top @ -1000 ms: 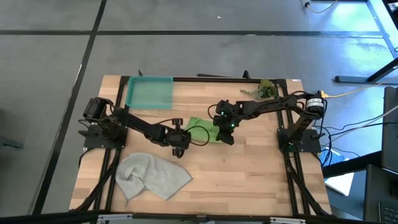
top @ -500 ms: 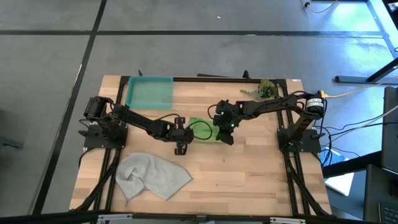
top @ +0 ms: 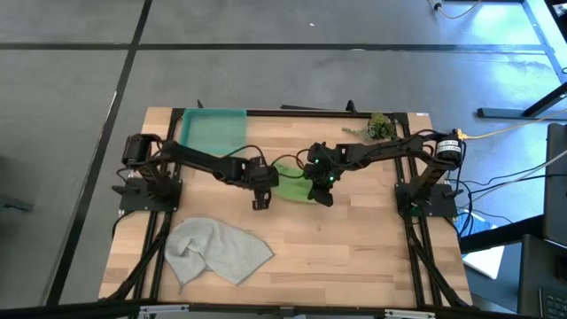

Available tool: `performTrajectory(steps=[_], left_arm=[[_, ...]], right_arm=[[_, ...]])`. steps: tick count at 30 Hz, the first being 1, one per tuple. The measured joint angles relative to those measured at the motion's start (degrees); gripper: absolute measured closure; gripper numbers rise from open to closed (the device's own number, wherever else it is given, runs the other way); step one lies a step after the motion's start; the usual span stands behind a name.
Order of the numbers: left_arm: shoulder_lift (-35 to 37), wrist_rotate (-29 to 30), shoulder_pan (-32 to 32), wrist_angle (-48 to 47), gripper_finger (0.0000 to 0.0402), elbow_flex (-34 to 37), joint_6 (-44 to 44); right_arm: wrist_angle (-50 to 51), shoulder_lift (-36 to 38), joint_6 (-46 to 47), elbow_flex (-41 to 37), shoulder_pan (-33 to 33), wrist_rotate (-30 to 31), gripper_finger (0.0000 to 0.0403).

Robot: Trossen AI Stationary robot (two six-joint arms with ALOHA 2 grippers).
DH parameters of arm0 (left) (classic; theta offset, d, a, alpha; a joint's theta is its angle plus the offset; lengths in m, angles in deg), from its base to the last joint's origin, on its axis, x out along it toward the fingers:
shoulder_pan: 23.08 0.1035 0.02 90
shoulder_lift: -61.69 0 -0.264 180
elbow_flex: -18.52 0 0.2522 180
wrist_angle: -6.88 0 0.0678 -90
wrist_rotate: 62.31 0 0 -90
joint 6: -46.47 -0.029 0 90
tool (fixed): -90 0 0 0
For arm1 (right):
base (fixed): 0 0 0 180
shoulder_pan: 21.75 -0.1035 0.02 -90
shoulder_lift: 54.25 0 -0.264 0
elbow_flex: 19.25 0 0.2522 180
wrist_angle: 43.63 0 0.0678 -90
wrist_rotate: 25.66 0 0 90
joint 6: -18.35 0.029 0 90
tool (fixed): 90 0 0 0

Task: Roll microfiber towels into tight, uniform cylinder then place into a basket
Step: Roll the green towel

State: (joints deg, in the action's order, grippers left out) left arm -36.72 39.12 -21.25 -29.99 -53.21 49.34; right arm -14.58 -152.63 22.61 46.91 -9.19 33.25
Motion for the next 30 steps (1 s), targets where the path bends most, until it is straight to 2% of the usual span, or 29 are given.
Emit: performTrajectory(steps=[13, 17, 21, 25, 30], left_arm=[[0.00, -2.01, 0.76, 3.23, 0.0401, 0.00, -0.11], [0.00, -5.01, -0.88, 2.18, 0.0401, 0.00, 1.20], [0.00, -5.92, -3.51, 0.49, 0.0401, 0.00, 1.56], [0.00, -7.07, -5.52, 0.43, 0.0401, 0.00, 1.21], [0.00, -3.62, -6.37, 2.17, 0.0401, 0.00, 1.19]], right_arm=[[1.60, 0.00, -0.24, 0.00, 0.02, -0.04, 0.0403], [3.77, 0.00, -1.91, -0.20, -0.41, -4.04, 0.0403], [4.33, 0.00, -2.24, -0.28, -2.12, -5.85, 0.0403], [3.79, 0.00, -4.36, -0.28, -3.13, -10.20, 0.0403], [3.88, -1.31, -1.72, -0.28, -3.05, -6.62, 0.0403]])
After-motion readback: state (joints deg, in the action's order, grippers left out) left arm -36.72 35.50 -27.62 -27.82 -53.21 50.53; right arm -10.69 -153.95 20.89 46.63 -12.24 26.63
